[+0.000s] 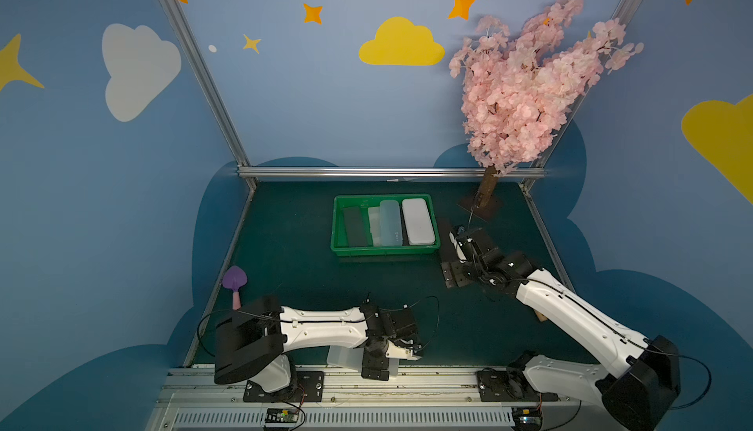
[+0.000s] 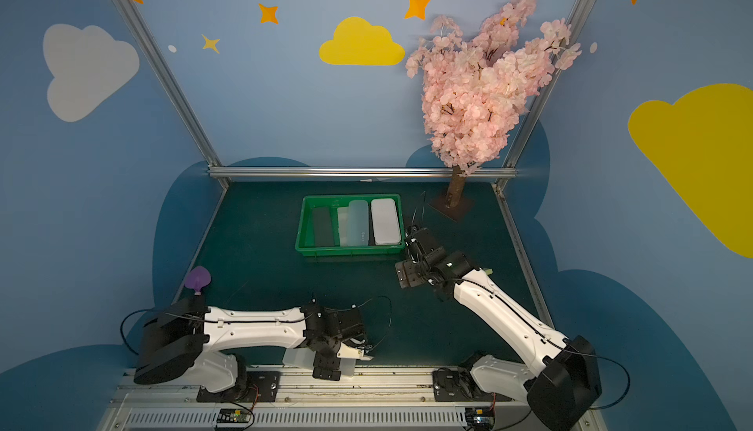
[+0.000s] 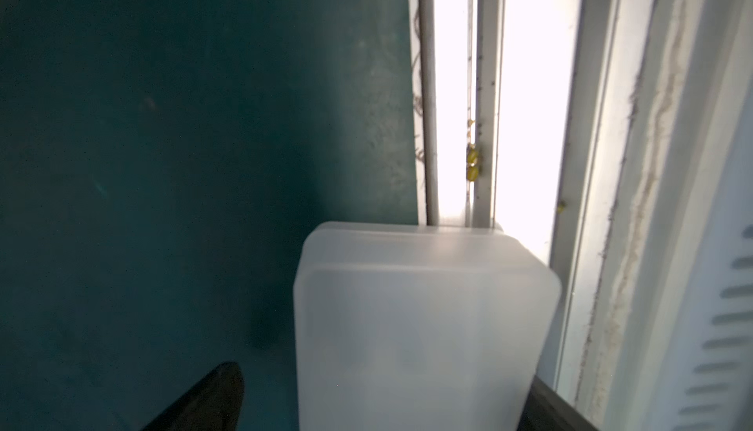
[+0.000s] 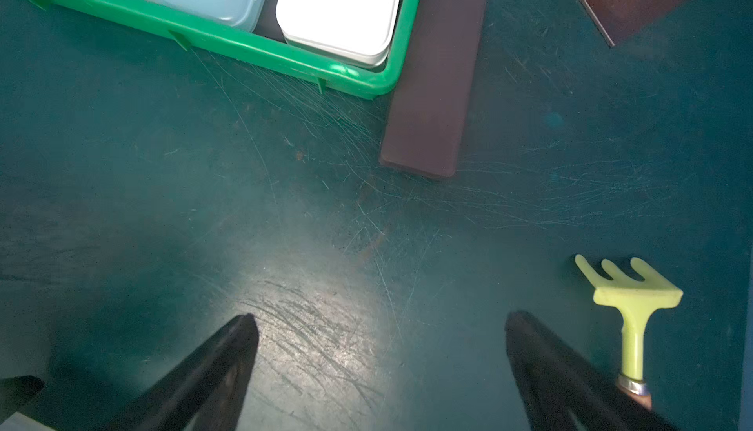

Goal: Put the pencil case into the storage box
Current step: Pick up the pencil case from the center of the board.

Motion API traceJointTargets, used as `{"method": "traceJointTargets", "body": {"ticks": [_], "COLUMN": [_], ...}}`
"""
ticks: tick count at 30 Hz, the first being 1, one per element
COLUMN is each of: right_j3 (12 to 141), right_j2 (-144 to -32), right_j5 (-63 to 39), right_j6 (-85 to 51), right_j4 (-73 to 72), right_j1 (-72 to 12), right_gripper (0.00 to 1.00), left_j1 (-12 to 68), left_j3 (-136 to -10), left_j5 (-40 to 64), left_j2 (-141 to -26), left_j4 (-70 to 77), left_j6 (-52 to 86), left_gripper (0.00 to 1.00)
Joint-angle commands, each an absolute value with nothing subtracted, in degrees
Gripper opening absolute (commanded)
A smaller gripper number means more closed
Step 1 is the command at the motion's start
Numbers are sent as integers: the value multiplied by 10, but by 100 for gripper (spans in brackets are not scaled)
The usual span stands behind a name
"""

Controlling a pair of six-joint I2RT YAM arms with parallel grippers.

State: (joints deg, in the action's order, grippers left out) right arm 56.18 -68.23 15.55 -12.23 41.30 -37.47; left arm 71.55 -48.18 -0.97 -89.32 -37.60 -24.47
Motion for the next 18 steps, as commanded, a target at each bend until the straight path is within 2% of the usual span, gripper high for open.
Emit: {"method": "traceJointTargets", "body": {"ticks": [1, 5, 8, 11, 15, 18], "right_j3": [555, 558, 560, 563, 570, 578], "right_j2": [-677, -684, -689, -696, -708, -718], "right_j5": [155, 157, 157, 156, 152, 148], "right_j6": [-131, -131, -130, -129, -129, -128], "right_j4": [405, 405, 404, 401, 397, 394], "right_j1": [-372, -372, -372, -372, -372, -372], "right_gripper": [99, 99, 99, 99, 99, 99], "left_j1": [718, 718, 712, 698, 663, 635], "left_j3": [-472, -465, -465, -476, -502, -528], "left_j5": [3, 2, -6, -10, -17, -27], "left_j2": [-911, -923, -926, -923, -909, -904], "left_j4": [-353, -347, -351, -370, -398, -424], "left_j6": [-266, -272, -270, -265, -254, -246], "left_gripper": [100, 99, 93, 78, 50, 38]}}
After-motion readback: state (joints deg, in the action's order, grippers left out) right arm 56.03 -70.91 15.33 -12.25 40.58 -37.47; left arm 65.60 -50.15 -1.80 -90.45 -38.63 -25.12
